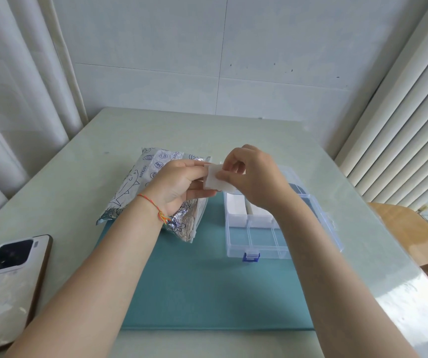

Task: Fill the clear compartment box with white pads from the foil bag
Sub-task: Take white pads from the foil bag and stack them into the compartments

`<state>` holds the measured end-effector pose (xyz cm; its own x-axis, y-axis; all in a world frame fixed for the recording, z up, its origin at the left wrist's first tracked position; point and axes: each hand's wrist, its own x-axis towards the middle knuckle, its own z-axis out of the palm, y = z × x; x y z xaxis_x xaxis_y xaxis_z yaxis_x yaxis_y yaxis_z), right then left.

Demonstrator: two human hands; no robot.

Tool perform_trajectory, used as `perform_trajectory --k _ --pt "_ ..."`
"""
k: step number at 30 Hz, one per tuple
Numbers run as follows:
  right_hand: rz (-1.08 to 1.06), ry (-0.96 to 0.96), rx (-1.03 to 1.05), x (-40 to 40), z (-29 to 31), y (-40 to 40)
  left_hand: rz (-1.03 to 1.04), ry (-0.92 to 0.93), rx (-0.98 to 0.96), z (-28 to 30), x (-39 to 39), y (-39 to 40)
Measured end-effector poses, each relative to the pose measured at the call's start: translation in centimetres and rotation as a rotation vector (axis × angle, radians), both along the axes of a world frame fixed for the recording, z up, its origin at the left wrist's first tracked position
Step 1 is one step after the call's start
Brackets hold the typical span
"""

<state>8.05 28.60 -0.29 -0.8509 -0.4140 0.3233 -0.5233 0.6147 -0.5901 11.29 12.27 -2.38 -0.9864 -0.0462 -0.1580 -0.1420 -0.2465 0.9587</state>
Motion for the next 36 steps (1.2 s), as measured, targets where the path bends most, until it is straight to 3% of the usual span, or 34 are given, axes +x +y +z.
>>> perform_trajectory --k 7,17,25,36 --pt "-0.013 0.08 -0.01 -0.4 -0.9 0.1 -0.062 0.05 0.024 0.0 0.1 0.1" --pt "-0.01 0.071 0.003 -0.6 -0.7 0.4 0.027 0.122 0.003 -0.1 -0.1 0.0" --pt "-0.004 0.036 -0.023 -0.3 -0.4 0.1 -0.005 0.07 0.107 0.4 0.0 0.1" --pt "0.114 -0.045 0.052 0.5 0.0 -0.2 -0.024 0.021 -0.005 -0.2 0.0 0.1"
